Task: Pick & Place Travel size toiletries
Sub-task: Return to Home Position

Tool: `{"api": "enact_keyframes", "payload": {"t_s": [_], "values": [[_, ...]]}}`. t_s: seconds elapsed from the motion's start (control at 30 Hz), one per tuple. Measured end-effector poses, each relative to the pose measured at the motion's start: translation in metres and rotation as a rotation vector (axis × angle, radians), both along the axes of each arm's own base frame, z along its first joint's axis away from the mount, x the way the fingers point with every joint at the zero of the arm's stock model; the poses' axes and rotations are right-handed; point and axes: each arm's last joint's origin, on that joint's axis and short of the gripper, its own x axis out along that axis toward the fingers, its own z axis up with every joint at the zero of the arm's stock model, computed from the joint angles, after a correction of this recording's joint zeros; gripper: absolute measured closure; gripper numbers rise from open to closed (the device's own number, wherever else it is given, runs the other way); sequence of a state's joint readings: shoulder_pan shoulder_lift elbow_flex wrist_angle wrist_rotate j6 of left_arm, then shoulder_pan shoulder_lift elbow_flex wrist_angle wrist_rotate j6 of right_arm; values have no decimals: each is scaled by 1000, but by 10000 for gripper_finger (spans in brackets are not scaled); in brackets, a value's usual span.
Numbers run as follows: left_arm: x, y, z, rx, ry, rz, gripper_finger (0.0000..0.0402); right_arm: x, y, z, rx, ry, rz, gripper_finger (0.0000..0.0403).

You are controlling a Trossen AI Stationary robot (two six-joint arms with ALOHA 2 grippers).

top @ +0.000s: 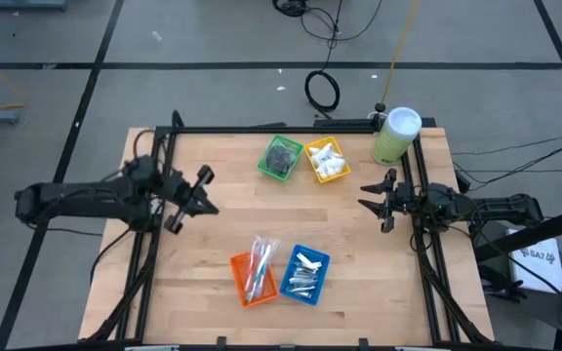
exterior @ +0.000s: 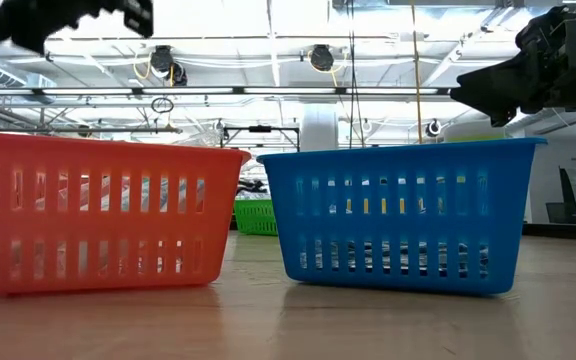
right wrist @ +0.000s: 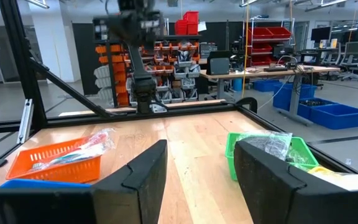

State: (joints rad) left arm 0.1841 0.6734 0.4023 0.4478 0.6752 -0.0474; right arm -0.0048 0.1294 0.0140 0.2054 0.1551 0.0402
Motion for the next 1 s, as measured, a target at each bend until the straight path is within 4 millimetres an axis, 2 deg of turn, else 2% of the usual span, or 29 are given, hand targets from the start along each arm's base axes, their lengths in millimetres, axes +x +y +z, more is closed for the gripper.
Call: {"api": "enact_keyframes", "payload": {"t_s": [0.13, 0.23, 0.53, 0.7, 1.0], "values": [[-9, -6, -33, -1, -16, 18, 401, 0, 0, 0, 0, -1, 0, 227], [-17, -7, -43, -72, -2, 76, 401, 0, 0, 0, 0, -1, 0, 225], [-51, -16, -38, -31, -74, 40, 401, 0, 0, 0, 0, 0, 0, 228], [-70, -16, -37, 11, -143, 112, 401, 0, 0, 0, 0, -1, 0, 225], [-69, -10, -49, 16, -39, 342, 401, 0, 0, 0, 0, -1, 0, 227]]}}
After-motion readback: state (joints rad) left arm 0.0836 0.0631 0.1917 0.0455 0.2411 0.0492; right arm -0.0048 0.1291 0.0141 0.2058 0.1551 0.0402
